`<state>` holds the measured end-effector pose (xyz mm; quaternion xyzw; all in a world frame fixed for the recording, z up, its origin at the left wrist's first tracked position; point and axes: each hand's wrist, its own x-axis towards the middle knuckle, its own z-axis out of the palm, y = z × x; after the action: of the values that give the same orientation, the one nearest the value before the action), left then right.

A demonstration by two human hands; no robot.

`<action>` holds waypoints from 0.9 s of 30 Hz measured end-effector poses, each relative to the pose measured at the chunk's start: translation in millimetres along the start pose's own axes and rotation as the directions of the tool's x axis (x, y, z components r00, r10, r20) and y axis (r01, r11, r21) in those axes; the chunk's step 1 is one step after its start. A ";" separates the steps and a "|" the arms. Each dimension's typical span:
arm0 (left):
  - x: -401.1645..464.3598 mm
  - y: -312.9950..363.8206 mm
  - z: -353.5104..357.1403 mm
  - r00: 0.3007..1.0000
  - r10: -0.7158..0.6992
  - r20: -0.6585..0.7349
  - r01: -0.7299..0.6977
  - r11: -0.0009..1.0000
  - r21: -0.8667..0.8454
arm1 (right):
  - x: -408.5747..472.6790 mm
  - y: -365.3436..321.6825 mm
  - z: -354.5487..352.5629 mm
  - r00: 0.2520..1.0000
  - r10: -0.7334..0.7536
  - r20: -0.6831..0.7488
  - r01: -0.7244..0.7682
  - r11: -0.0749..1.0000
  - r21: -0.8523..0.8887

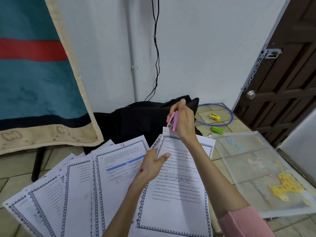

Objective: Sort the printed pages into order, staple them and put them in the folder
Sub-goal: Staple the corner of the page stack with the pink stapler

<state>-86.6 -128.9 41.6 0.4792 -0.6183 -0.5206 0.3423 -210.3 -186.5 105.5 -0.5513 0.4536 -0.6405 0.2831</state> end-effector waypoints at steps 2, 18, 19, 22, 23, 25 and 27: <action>-0.1 0.2 1.1 1.000 0.004 0.003 -0.004 1.000 0.010 | 0.2 1.4 0.8 1.000 -0.030 -0.010 0.029 0.999 -0.038; 4.8 5.5 5.0 1.000 0.021 0.016 -0.021 1.000 0.004 | 0.7 5.9 -1.5 0.995 -0.047 0.093 0.064 0.979 -0.192; 5.1 4.8 5.1 1.000 0.018 0.013 -0.018 1.000 0.005 | 1.1 6.1 -0.5 0.995 -0.030 0.091 0.045 0.983 -0.177; 5.0 3.0 4.9 1.000 0.013 0.008 -0.013 1.000 0.014 | 2.6 4.7 2.1 0.997 0.055 0.055 -0.044 0.983 -0.179; 5.0 2.7 5.0 1.000 0.013 0.009 -0.013 1.000 0.017 | 3.2 4.9 2.9 0.996 0.083 0.042 -0.074 0.982 -0.171; 5.1 2.0 5.4 1.000 0.010 0.006 -0.011 1.000 0.025 | 3.2 4.5 4.4 0.992 0.116 0.043 -0.109 0.984 -0.143; 5.0 1.4 5.4 1.000 0.004 -0.005 -0.004 0.999 0.033 | 3.1 4.7 5.9 0.994 0.109 0.021 -0.104 0.981 -0.164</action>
<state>-93.5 -132.0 41.4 0.4848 -0.6269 -0.5086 0.3368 -205.9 -192.7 102.6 -0.5569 0.5290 -0.5769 0.2778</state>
